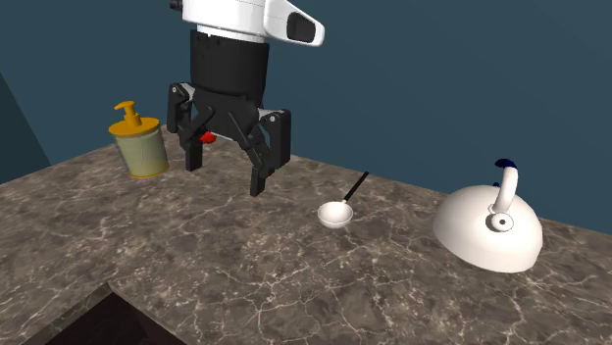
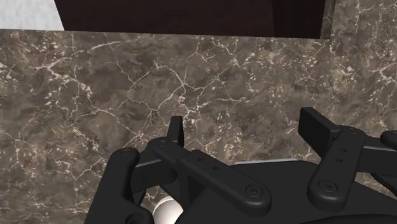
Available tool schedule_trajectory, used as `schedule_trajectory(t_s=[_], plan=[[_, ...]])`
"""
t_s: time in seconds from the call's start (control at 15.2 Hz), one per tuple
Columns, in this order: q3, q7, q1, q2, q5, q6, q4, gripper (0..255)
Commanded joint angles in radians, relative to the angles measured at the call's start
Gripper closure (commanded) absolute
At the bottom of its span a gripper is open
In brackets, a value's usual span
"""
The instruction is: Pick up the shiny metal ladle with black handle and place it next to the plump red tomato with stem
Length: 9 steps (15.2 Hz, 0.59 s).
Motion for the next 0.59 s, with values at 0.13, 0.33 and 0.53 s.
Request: schedule_trajectory(t_s=[0.13, 0.33, 0.53], plan=[[-0.006, -0.011, -0.004, 0.047, -0.007, 0.072, -0.011, 0], [-0.015, -0.026, -0.011, 0.126, -0.014, 0.179, -0.016, 0], [-0.026, -0.040, -0.016, 0.212, -0.019, 0.281, -0.009, 0]])
